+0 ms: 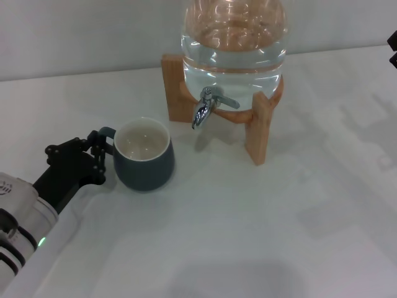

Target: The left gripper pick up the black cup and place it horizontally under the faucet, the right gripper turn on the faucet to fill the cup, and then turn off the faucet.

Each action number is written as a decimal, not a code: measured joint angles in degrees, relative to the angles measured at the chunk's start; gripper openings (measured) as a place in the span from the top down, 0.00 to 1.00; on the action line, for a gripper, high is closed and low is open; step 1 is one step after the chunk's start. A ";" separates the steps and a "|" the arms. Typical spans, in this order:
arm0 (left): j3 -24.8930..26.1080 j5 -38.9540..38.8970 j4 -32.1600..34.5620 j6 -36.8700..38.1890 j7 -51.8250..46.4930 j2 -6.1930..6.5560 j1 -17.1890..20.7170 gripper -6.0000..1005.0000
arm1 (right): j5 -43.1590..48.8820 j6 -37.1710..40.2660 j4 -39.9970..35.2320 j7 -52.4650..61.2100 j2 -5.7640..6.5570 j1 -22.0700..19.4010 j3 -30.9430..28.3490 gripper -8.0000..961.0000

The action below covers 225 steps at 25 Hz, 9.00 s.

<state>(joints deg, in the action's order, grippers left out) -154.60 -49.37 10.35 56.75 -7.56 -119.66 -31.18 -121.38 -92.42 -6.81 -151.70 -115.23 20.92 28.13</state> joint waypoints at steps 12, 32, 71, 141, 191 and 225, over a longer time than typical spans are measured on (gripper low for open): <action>0.00 1.66 1.79 -1.84 0.00 -0.05 -1.68 0.91 | 0.00 -0.31 0.05 0.00 0.00 0.01 0.65 0.11; -0.09 4.57 2.54 -4.25 0.00 -0.13 -4.04 0.91 | 0.00 -0.48 0.08 0.28 -0.07 0.53 0.92 0.11; -0.09 9.35 4.78 -7.10 0.11 -0.25 -4.65 0.89 | 0.00 -1.28 0.14 0.08 -0.08 0.62 1.48 0.11; 8.78 8.02 6.59 -1.16 14.73 -0.31 6.28 0.51 | 0.00 0.10 0.14 0.22 -0.08 1.51 1.57 0.11; 24.19 -9.16 5.80 14.42 27.65 0.12 8.91 0.51 | 0.00 -4.36 -0.02 4.58 -0.61 1.79 26.81 0.11; 22.06 -9.16 5.82 13.48 26.80 -0.05 8.68 0.51 | 0.00 0.16 3.76 5.14 -0.96 9.68 34.98 0.11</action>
<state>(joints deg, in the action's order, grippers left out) -132.54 -58.54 16.17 70.22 19.25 -119.71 -22.50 -121.38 -92.26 -3.05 -146.56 -116.19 30.60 63.12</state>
